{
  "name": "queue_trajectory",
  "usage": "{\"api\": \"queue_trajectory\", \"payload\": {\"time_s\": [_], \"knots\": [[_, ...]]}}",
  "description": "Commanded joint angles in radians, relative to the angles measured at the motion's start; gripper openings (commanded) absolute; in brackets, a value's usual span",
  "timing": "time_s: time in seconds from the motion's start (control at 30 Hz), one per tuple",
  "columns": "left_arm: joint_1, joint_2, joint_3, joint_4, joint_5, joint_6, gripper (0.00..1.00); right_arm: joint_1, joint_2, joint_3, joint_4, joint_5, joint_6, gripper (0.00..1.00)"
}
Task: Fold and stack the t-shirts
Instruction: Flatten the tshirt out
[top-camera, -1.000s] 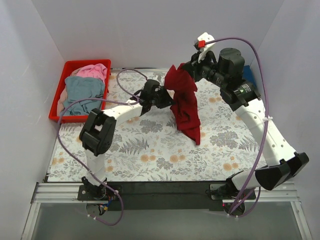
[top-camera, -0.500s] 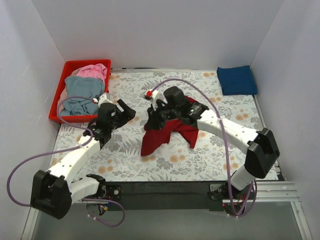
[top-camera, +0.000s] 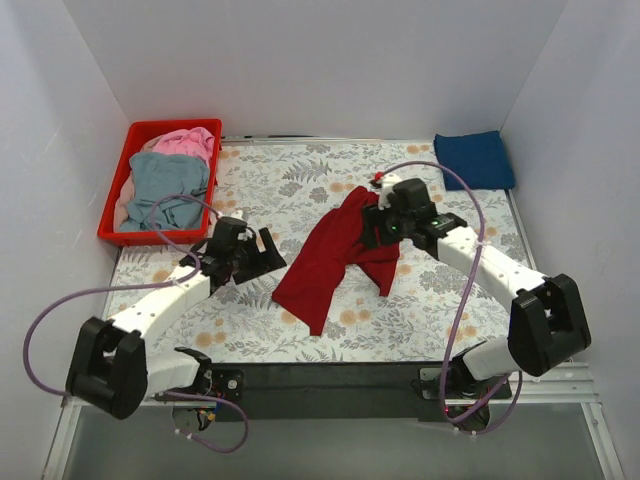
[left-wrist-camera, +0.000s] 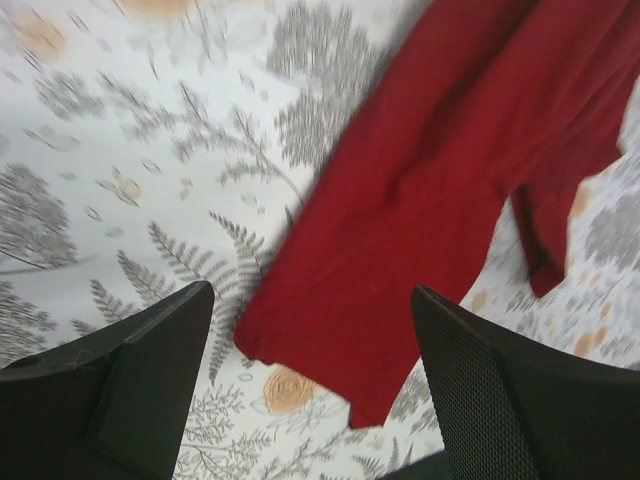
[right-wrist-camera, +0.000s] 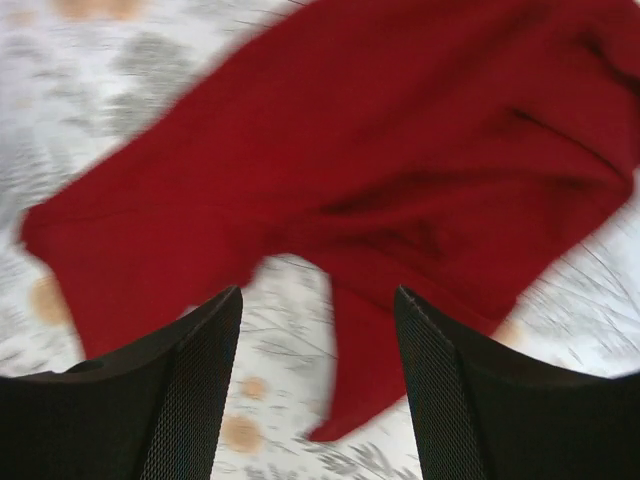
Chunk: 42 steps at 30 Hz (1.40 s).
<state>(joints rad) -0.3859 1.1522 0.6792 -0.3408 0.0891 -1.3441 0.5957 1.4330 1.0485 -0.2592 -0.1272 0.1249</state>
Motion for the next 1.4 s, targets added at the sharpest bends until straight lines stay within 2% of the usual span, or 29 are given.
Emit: {"api": "queue_trajectory", "payload": {"time_s": [0.0, 0.23, 0.53, 0.67, 0.7, 0.77, 0.8, 0.87, 0.9, 1.0, 1.03, 1.07, 1.13, 1.17, 1.23, 1.27, 1.33, 1.37], "knots": [[-0.086, 0.088, -0.001, -0.058, 0.115, 0.034, 0.79, -0.138, -0.055, -0.129, 0.008, 0.037, 0.032, 0.68], [-0.125, 0.188, 0.023, -0.113, 0.028, 0.023, 0.78, -0.255, -0.077, -0.304, 0.124, -0.092, 0.076, 0.68], [-0.149, 0.305, 0.04, -0.113, 0.031, 0.037, 0.67, -0.283, 0.027, -0.331, 0.182, -0.141, 0.107, 0.67], [-0.157, 0.346, 0.043, -0.087, 0.035, 0.034, 0.54, -0.298, 0.07, -0.305, 0.189, -0.144, 0.107, 0.67], [-0.157, 0.351, 0.045, -0.084, 0.034, 0.034, 0.44, -0.301, 0.09, -0.298, 0.192, -0.138, 0.105, 0.67], [-0.157, 0.348, 0.046, -0.076, 0.02, 0.031, 0.31, -0.304, 0.112, -0.274, 0.198, -0.123, 0.107, 0.67], [-0.157, 0.345, 0.049, -0.076, -0.006, 0.03, 0.19, -0.304, 0.139, -0.263, 0.199, -0.12, 0.107, 0.67], [-0.156, 0.34, 0.069, -0.089, -0.037, 0.046, 0.04, -0.306, 0.167, -0.245, 0.206, -0.12, 0.107, 0.67], [-0.154, 0.337, 0.08, -0.099, -0.072, 0.057, 0.0, -0.306, 0.194, -0.226, 0.21, -0.12, 0.107, 0.67], [-0.121, 0.331, 0.134, -0.136, -0.143, 0.092, 0.0, -0.304, 0.253, -0.18, 0.219, -0.141, 0.094, 0.59], [-0.104, 0.328, 0.15, -0.141, -0.147, 0.102, 0.0, -0.306, 0.265, -0.164, 0.218, -0.149, 0.088, 0.42], [-0.053, 0.325, 0.169, -0.158, -0.149, 0.111, 0.0, -0.306, 0.276, -0.148, 0.215, -0.146, 0.067, 0.28], [0.002, 0.305, 0.25, -0.174, -0.137, 0.132, 0.0, -0.306, 0.273, -0.093, 0.187, -0.1, 0.05, 0.06], [0.048, 0.296, 0.282, -0.194, -0.141, 0.137, 0.0, -0.306, 0.244, -0.069, 0.169, -0.028, 0.026, 0.02], [0.071, 0.265, 0.4, -0.224, -0.187, 0.158, 0.0, -0.306, 0.202, 0.032, 0.091, 0.073, -0.008, 0.01], [0.084, 0.251, 0.448, -0.256, -0.205, 0.164, 0.0, -0.306, 0.151, 0.074, 0.066, 0.19, -0.052, 0.01], [0.094, 0.212, 0.566, -0.289, -0.257, 0.18, 0.0, -0.304, 0.092, 0.175, 0.022, 0.311, -0.096, 0.01], [0.105, 0.196, 0.6, -0.312, -0.271, 0.181, 0.0, -0.306, 0.034, 0.198, 0.018, 0.419, -0.122, 0.01]]}}
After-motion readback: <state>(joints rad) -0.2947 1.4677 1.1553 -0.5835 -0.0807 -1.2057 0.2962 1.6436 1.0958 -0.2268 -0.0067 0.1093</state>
